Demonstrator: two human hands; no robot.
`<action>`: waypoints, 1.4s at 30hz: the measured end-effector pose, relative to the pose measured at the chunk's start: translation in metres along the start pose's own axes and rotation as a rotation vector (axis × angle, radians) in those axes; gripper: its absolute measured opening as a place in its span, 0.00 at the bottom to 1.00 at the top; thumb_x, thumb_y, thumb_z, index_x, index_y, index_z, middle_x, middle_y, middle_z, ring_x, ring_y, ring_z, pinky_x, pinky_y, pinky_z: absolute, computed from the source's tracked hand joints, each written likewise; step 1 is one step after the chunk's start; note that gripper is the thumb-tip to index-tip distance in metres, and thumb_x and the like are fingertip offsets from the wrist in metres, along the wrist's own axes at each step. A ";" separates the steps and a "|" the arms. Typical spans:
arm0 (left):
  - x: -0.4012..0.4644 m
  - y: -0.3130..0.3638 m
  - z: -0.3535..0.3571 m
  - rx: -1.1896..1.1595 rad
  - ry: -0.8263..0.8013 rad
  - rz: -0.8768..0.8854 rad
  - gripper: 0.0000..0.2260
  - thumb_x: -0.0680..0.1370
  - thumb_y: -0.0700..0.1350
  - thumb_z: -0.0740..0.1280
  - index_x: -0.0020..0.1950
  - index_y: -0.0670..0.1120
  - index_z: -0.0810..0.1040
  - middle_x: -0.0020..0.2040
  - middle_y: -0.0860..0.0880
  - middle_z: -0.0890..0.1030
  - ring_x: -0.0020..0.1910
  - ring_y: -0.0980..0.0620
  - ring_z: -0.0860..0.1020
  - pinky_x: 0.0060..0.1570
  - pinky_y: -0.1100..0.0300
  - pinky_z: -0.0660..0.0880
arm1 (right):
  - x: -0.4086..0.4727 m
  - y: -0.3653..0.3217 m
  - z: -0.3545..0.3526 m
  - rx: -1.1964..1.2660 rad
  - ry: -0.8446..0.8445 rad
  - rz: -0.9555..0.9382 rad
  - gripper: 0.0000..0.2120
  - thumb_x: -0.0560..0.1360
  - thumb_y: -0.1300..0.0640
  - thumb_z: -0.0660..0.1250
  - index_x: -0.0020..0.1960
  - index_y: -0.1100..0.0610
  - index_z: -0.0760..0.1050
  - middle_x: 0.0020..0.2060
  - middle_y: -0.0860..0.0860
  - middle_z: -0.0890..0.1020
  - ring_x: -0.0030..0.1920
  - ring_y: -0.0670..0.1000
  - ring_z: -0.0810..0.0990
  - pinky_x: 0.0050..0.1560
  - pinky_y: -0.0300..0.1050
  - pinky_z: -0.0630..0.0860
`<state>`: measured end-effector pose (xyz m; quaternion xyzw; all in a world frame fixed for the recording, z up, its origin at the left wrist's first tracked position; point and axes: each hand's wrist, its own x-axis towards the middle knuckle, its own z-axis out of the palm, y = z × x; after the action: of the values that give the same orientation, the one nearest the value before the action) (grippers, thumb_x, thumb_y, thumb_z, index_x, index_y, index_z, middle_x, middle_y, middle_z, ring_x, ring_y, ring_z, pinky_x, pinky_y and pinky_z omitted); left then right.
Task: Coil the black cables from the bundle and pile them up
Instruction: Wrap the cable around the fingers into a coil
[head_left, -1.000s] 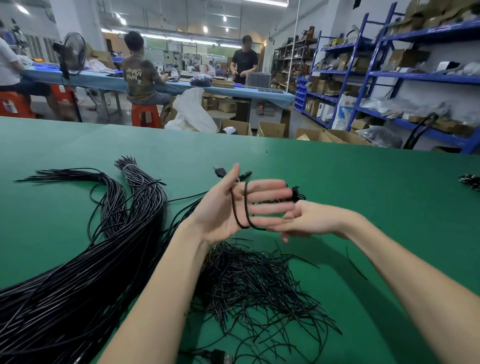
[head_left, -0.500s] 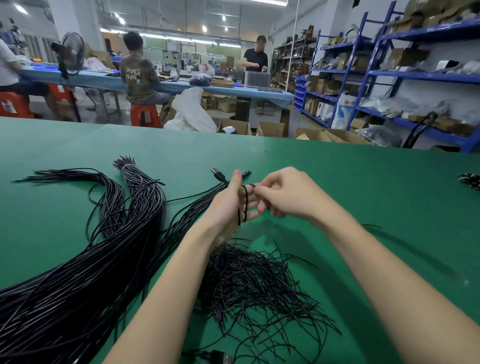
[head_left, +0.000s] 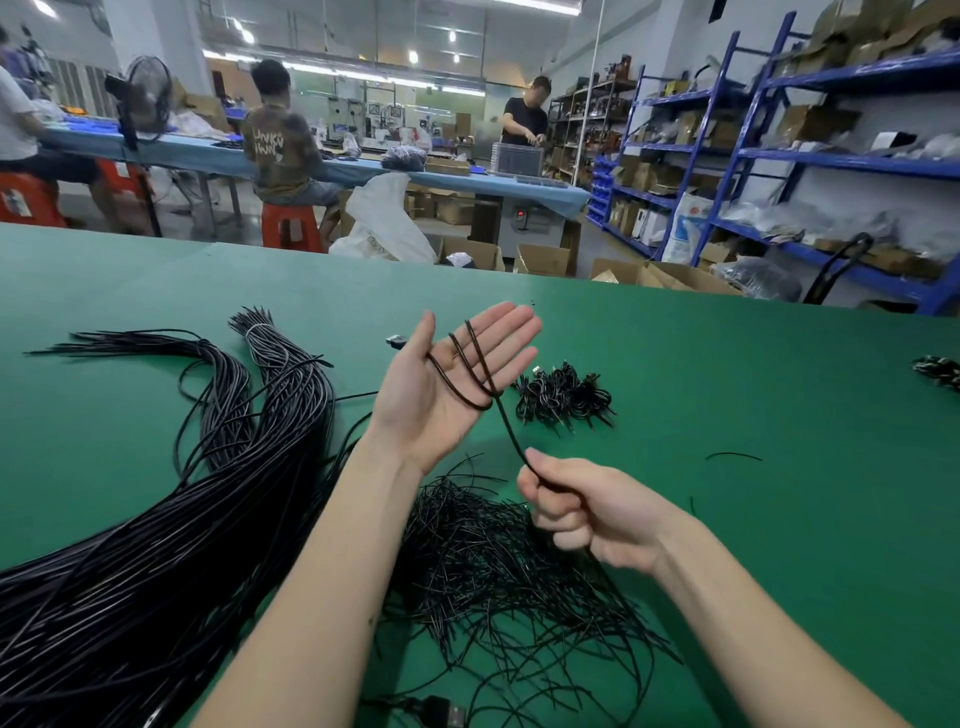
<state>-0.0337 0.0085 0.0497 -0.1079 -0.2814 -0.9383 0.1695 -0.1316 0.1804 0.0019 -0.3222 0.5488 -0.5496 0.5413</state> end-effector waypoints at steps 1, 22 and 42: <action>-0.001 0.001 0.001 0.009 -0.012 -0.010 0.34 0.85 0.58 0.45 0.68 0.30 0.73 0.68 0.32 0.76 0.67 0.37 0.76 0.63 0.44 0.77 | 0.002 -0.003 -0.002 -0.021 0.036 0.019 0.14 0.79 0.46 0.65 0.39 0.52 0.79 0.27 0.44 0.58 0.26 0.44 0.54 0.22 0.33 0.53; 0.002 -0.018 -0.002 0.833 0.184 -0.315 0.29 0.85 0.60 0.45 0.59 0.43 0.78 0.54 0.45 0.85 0.56 0.50 0.83 0.55 0.57 0.79 | 0.018 -0.115 0.028 -1.122 0.678 -0.138 0.07 0.78 0.54 0.67 0.47 0.52 0.83 0.36 0.47 0.84 0.32 0.45 0.75 0.34 0.39 0.71; -0.001 -0.012 0.003 0.471 0.177 -0.094 0.16 0.84 0.40 0.59 0.70 0.34 0.70 0.60 0.36 0.82 0.58 0.40 0.82 0.55 0.51 0.81 | 0.003 -0.022 0.038 -0.089 0.716 -0.376 0.01 0.76 0.65 0.73 0.47 0.63 0.83 0.37 0.57 0.87 0.36 0.49 0.85 0.38 0.39 0.82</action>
<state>-0.0371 0.0192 0.0460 0.0302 -0.4808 -0.8596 0.1702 -0.1015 0.1638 0.0291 -0.2281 0.6573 -0.6923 0.1916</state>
